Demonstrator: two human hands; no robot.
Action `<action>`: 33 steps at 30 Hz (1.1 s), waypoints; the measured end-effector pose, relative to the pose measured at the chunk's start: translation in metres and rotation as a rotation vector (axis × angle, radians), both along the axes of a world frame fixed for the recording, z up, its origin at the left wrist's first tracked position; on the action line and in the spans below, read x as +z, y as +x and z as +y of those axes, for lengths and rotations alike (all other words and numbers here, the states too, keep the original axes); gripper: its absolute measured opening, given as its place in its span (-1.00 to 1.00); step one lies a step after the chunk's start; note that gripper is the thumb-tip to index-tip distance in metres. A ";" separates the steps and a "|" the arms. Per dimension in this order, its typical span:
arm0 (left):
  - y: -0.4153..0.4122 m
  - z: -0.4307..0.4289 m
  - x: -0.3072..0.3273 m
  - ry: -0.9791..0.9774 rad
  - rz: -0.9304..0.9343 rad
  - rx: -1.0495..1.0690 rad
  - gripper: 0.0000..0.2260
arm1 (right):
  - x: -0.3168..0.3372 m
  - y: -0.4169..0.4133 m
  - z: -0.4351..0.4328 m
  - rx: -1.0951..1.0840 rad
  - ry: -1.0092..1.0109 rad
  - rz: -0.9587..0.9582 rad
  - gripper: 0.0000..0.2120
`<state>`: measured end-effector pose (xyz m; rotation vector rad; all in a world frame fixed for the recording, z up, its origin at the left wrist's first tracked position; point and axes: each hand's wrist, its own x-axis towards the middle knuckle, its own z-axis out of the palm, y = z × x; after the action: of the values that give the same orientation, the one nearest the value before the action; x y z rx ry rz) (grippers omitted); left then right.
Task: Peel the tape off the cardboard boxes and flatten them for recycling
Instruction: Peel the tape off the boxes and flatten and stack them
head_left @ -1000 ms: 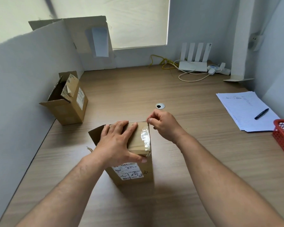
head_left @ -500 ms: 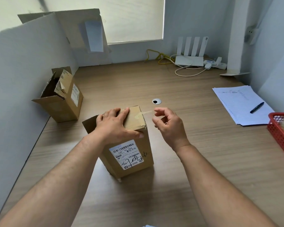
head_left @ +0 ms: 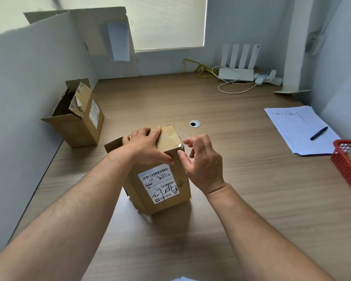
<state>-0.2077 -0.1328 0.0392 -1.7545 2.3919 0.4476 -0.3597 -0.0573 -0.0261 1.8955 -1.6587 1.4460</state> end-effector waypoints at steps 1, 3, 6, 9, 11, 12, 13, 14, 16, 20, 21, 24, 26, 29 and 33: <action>0.001 0.000 0.000 0.001 0.005 0.002 0.00 | 0.001 -0.001 -0.002 -0.011 -0.040 0.056 -0.83; 0.002 0.000 -0.001 0.000 0.007 0.000 0.00 | 0.003 -0.002 -0.004 -0.030 -0.099 0.129 -0.87; 0.001 0.001 -0.002 -0.008 0.004 -0.004 0.02 | 0.005 -0.003 -0.007 0.009 -0.073 0.144 -0.83; 0.002 0.004 -0.005 -0.037 0.000 -0.010 0.03 | 0.011 -0.003 -0.006 0.079 0.158 -0.137 -0.80; 0.006 0.010 -0.008 -0.052 -0.001 -0.044 0.05 | 0.017 -0.005 -0.006 0.127 0.333 -0.404 -0.90; 0.009 0.015 -0.010 -0.059 0.000 -0.076 0.06 | 0.022 -0.008 -0.007 0.137 0.384 -0.485 -0.92; 0.012 0.021 -0.013 -0.069 -0.002 -0.109 0.07 | 0.027 -0.011 -0.008 0.134 0.414 -0.507 -0.91; 0.016 0.028 -0.015 -0.083 -0.003 -0.135 0.10 | 0.032 -0.014 -0.010 0.125 0.442 -0.475 -0.91; 0.023 0.040 -0.020 -0.123 0.015 -0.155 0.15 | 0.038 -0.016 -0.014 0.081 0.503 -0.344 -0.93; 0.030 0.052 -0.025 -0.172 0.051 -0.154 0.16 | 0.032 -0.003 -0.019 0.009 0.575 -0.295 -0.93; 0.029 0.053 -0.025 -0.178 0.052 -0.155 0.15 | 0.030 0.002 -0.019 0.026 0.593 -0.329 -0.94; 0.030 0.054 -0.027 -0.179 0.051 -0.146 0.15 | 0.033 0.004 -0.017 0.160 0.673 -0.539 -0.87; 0.030 0.052 -0.026 -0.176 0.061 -0.136 0.15 | 0.038 0.000 -0.013 0.233 0.692 -0.607 -0.85; 0.023 0.050 -0.024 -0.172 0.048 -0.131 0.11 | 0.044 -0.002 -0.003 0.205 0.675 -0.478 -0.78; 0.016 0.048 -0.023 -0.172 0.015 -0.137 0.07 | 0.048 -0.002 -0.003 -0.085 0.535 -0.374 -0.79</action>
<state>-0.1917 -0.0848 0.0164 -1.6406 2.6103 0.2456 -0.3616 -0.0602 0.0220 1.8344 -2.4761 1.4985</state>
